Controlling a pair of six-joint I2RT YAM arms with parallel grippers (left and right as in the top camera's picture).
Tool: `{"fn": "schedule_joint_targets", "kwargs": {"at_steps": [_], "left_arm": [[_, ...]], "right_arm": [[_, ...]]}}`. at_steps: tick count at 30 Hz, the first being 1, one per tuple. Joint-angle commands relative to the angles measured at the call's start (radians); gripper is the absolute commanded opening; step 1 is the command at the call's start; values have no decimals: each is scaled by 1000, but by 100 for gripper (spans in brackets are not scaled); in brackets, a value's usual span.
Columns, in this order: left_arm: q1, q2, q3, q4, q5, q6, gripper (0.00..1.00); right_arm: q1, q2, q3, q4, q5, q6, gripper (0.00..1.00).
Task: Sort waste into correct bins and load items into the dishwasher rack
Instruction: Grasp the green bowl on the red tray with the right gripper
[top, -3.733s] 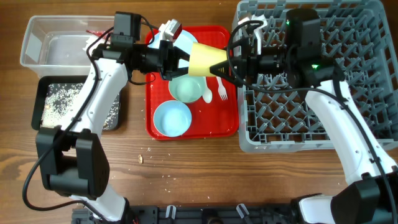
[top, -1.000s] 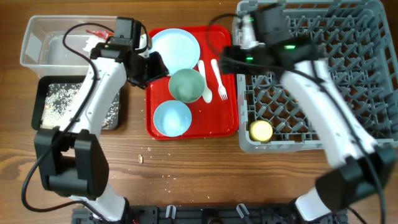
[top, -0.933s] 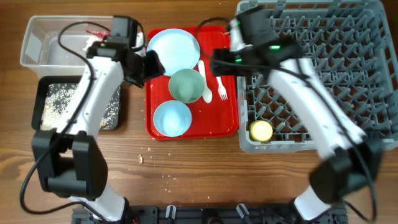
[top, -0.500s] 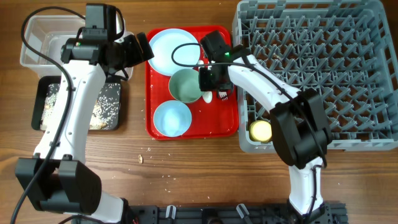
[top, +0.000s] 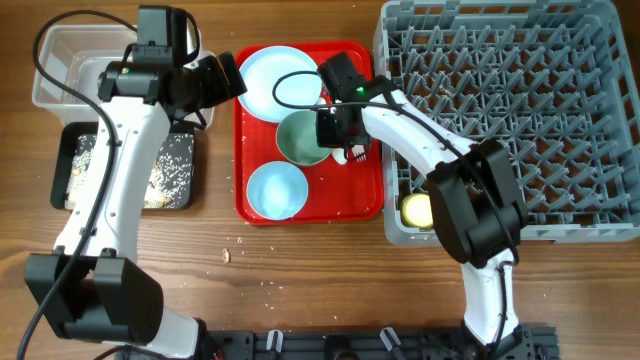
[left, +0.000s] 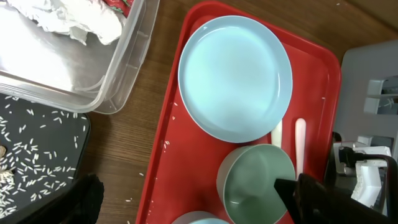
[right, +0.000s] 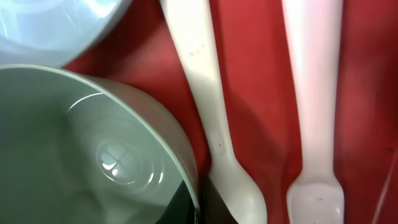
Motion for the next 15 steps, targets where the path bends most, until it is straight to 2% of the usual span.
{"fn": "schedule_joint_targets", "kwargs": {"at_steps": [1, 4, 8, 12, 15], "left_arm": [[1, -3, 8, -1, -10, 8, 100], [1, -3, 8, -1, -10, 8, 100], [1, -3, 8, -1, -10, 8, 100], [1, -3, 8, -1, -10, 8, 100], [1, -3, 8, -1, -10, 8, 100]], "right_arm": [[-34, -129, 46, -54, 11, 17, 4], [-109, -292, 55, -86, 75, 18, 4], [-225, -455, 55, -112, 259, 18, 4], [-314, -482, 55, -81, 638, 11, 4], [-324, -426, 55, 49, 904, -117, 4]]}}
